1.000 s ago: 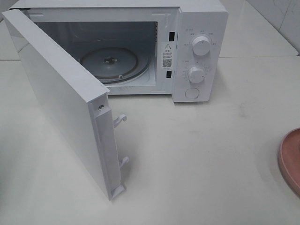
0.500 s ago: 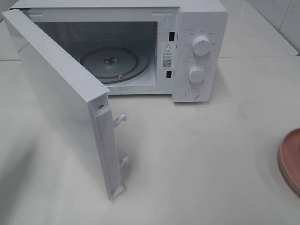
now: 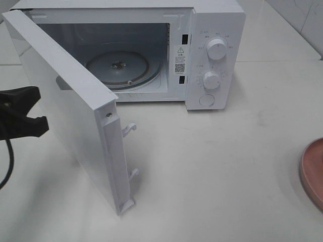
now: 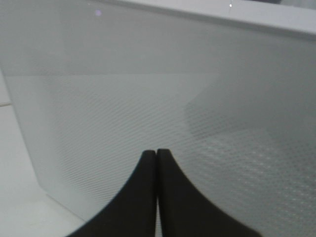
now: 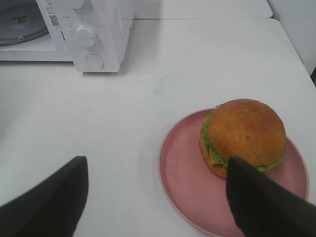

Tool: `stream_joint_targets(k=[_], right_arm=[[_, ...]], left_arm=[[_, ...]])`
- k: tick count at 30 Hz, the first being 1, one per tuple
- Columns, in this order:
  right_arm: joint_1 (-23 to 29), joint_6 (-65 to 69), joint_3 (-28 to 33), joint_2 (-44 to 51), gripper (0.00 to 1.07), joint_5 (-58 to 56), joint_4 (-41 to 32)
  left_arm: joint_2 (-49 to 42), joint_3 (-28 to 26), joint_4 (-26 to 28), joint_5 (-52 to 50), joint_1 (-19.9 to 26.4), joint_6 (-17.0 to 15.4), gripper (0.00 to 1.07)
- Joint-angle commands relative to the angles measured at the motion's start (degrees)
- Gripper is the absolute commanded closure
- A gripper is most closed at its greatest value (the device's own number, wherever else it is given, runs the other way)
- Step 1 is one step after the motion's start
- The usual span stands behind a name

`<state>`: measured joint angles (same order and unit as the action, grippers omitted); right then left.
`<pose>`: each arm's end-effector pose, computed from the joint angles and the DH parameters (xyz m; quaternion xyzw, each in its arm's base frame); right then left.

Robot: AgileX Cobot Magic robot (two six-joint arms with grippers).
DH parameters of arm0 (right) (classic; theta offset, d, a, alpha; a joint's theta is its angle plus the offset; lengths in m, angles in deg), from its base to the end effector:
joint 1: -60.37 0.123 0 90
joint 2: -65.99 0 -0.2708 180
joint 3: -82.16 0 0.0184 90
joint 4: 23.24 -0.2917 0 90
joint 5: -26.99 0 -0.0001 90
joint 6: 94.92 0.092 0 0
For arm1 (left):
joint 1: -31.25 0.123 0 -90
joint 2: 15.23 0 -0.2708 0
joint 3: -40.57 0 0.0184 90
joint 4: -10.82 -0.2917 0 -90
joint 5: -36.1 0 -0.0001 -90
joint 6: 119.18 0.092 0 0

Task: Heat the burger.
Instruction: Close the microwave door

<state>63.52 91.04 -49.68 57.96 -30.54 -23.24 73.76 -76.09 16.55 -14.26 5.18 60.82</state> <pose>0.0481 0.0026 0.3013 0.0205 0.8371 0.0434 0.5450 0.2157 -0.0977 0.1246 0.1273 0.7671 -0.1322 0.6148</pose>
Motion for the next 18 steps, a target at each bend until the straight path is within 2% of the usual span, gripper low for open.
stream_joint_targets(k=[1,3,5,11,13,16,17,18], right_arm=[[-0.3,-0.5,0.1,1.7,0.32,0.4,0.0],[-0.3,-0.5,0.1,1.7,0.32,0.4,0.0],[-0.3,-0.5,0.1,1.7,0.32,0.4,0.0],[-0.3,-0.5,0.1,1.7,0.32,0.4,0.0],[-0.3,-0.5,0.1,1.7,0.32,0.4,0.0],[-0.3,-0.5,0.1,1.7,0.32,0.4,0.0],[-0.3,-0.5,0.1,1.7,0.32,0.4,0.0],[-0.3,-0.5,0.1,1.7,0.32,0.4,0.0]], left_arm=[[3.3,-3.0,4.1,-2.1,-4.6,-0.3,1.07],[4.1,-3.7,5.0,-2.1,-5.4,-0.3,1.07],[7.2,-6.8,7.7,-1.9,-7.7,-0.3,1.07],[10.1,-10.5,8.2,-1.8,-9.4,0.3,1.07],[12.9,-14.7,8.6,-1.3,-10.9,1.6,1.07],[13.5,-15.8,9.1,-1.1,-11.4,2.0,1.07],[14.9,-18.3,10.4,-0.2,-12.4,3.2,1.07],[14.9,-18.3,10.4,-0.2,-12.4,3.2,1.07]])
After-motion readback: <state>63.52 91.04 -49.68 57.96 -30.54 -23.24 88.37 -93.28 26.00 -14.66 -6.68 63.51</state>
